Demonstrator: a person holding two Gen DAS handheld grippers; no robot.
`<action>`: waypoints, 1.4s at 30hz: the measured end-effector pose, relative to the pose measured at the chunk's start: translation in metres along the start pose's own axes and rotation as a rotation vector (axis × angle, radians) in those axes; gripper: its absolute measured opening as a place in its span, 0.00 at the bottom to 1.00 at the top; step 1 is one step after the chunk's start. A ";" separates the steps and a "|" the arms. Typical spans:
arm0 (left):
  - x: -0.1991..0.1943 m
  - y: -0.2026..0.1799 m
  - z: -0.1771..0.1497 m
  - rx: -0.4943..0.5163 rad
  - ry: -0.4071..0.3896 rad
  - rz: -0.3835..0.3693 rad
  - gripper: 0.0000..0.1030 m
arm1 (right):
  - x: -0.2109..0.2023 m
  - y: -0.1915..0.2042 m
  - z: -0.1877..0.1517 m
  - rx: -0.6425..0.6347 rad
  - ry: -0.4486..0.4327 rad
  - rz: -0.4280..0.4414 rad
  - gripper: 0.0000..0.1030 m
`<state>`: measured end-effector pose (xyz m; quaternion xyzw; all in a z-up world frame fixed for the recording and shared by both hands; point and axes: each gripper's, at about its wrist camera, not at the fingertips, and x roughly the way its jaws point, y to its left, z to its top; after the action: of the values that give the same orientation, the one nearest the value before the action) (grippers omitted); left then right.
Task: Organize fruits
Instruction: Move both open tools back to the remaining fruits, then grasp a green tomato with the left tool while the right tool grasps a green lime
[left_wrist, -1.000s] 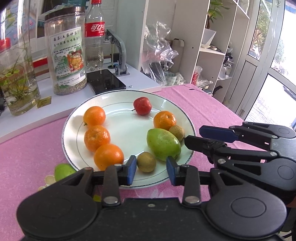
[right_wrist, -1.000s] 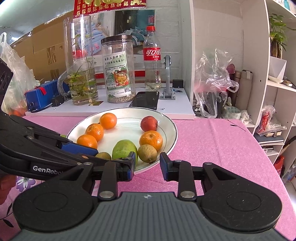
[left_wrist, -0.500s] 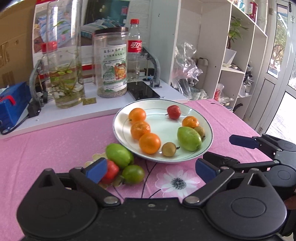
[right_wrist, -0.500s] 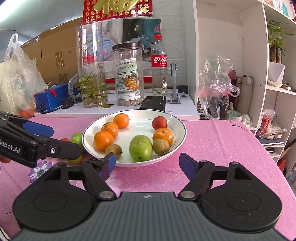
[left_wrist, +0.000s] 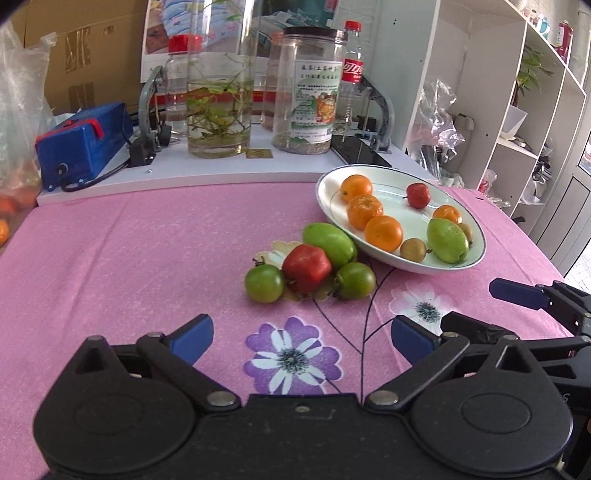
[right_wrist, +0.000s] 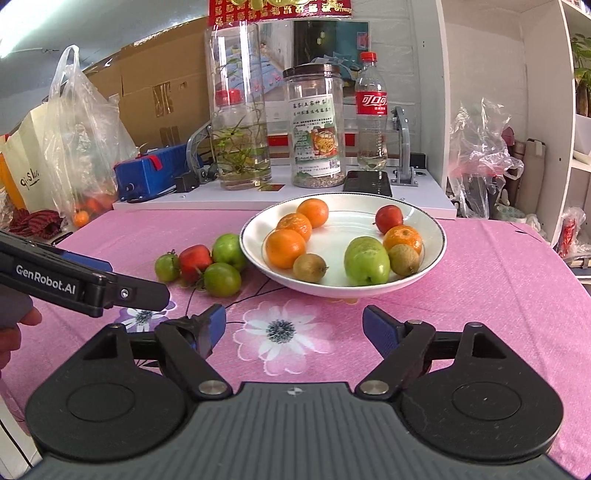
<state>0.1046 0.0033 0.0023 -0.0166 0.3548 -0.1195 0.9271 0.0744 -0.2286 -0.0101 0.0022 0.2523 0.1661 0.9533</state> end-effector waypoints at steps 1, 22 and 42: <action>-0.001 0.003 0.000 -0.002 -0.002 0.004 1.00 | 0.000 0.003 0.000 -0.002 0.002 0.006 1.00; 0.010 0.041 0.010 0.060 -0.007 -0.010 1.00 | 0.044 0.051 0.017 -0.046 0.089 0.082 0.98; 0.043 0.040 0.023 0.072 0.040 -0.085 1.00 | 0.069 0.046 0.025 0.000 0.106 0.067 0.70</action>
<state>0.1592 0.0306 -0.0131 0.0042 0.3677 -0.1718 0.9139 0.1283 -0.1611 -0.0171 0.0019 0.3024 0.1978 0.9324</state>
